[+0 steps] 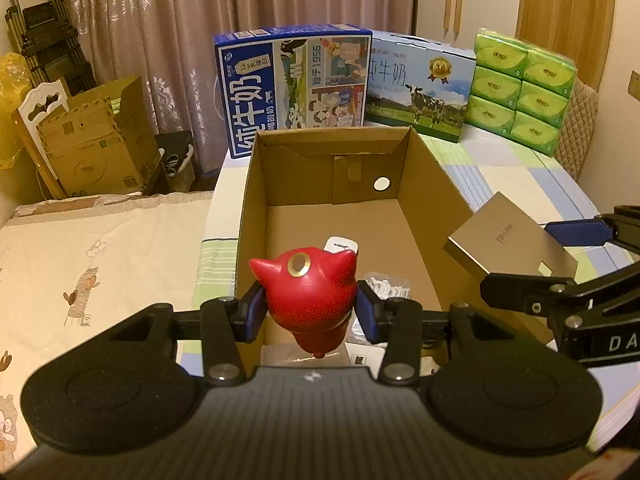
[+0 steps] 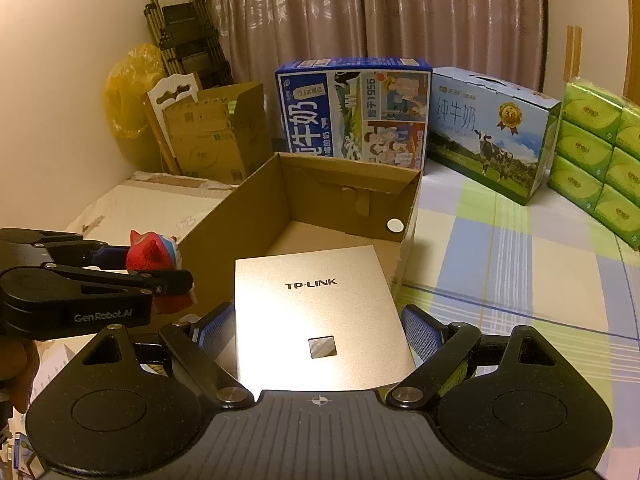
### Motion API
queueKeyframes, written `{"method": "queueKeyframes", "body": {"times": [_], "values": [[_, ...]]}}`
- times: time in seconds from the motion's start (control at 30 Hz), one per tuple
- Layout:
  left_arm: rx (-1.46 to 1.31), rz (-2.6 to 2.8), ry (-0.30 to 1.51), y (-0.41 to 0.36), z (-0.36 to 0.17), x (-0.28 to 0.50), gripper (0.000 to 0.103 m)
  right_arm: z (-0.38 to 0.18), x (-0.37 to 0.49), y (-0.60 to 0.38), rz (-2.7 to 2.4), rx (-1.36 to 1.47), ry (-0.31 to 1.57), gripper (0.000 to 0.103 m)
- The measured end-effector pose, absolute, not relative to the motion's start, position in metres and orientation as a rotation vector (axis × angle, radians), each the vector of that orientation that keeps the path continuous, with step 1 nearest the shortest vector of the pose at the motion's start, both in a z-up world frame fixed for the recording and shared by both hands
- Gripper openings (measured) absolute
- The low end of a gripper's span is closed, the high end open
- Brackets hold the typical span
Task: Organize rigid objects
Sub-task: 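Open the left gripper to drop the red cat toy into the box, then lower the gold panel into the box and open the right gripper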
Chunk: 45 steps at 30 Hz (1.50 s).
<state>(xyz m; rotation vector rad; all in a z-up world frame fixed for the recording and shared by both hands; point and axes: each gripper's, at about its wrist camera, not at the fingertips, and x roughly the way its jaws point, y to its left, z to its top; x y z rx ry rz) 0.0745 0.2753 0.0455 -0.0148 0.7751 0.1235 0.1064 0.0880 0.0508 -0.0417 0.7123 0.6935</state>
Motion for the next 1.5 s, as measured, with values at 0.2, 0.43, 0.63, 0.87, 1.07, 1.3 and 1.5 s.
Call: {"method": "queueKeyframes", "body": {"times": [0.2,0.43,0.63,0.87,1.07,1.3,1.5], "values": [[-0.030,0.116,0.792,0.280,0.037,0.081,0.041,0.048,0.110,0.090,0.693,-0.041,0.720,0.086],[-0.052,0.131,0.816,0.286,0.028,0.086,0.041,0.046,0.112,0.090,0.690,-0.041,0.726,0.086],[-0.068,0.146,0.798,0.288,0.030,0.085,0.049,0.046,0.113,0.090,0.689,-0.041,0.726,0.086],[-0.063,0.162,0.781,0.291,0.037,0.080,0.049,0.046,0.114,0.090,0.689,-0.035,0.727,0.086],[-0.060,0.167,0.776,0.292,0.040,0.077,0.049,0.045,0.114,0.090,0.693,-0.034,0.727,0.086],[-0.059,0.167,0.774,0.291,0.041,0.076,0.049,0.044,0.113,0.092,0.695,-0.032,0.729,0.086],[-0.056,0.172,0.774,0.291,0.040,0.076,0.049,0.041,0.113,0.093,0.699,-0.025,0.737,0.086]]}}
